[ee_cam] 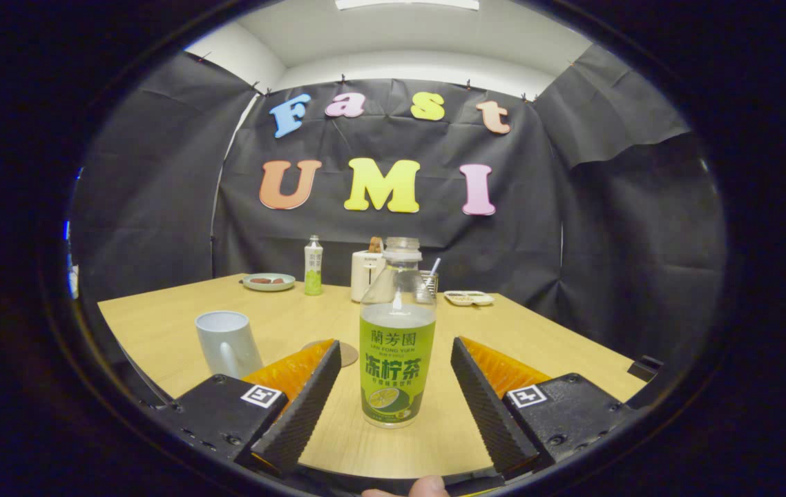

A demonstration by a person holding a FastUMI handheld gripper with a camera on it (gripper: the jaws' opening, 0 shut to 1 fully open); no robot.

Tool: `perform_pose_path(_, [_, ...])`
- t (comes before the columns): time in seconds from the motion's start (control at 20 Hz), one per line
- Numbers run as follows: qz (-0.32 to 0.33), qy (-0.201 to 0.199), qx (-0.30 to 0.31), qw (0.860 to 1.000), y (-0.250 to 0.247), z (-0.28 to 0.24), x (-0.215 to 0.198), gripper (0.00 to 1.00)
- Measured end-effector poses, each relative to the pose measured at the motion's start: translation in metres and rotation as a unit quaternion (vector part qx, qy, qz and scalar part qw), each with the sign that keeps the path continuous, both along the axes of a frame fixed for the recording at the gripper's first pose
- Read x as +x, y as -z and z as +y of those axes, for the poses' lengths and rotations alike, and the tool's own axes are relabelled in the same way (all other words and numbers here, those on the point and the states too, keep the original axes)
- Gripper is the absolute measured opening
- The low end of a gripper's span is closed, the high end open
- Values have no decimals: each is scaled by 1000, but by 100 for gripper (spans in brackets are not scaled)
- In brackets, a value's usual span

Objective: Take the bottle from table, then pour the juice into the cup, finally place the bottle on the coaster

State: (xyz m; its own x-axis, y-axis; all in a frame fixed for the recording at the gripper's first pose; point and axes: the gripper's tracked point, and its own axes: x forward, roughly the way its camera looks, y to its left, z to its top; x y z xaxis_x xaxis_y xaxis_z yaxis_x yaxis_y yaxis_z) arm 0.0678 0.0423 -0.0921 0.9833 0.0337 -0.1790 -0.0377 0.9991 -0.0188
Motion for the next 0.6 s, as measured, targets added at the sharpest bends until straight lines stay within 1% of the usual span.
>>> perform_pose_path(0.15, [20, -5, 4, 1000, 13, 1, 9, 100])
perform_pose_path(0.45, [43, -9, 17, 999, 23, 0, 27, 100])
perform_pose_path(0.6, [62, -13, 33, 997, 31, 3, 36, 100])
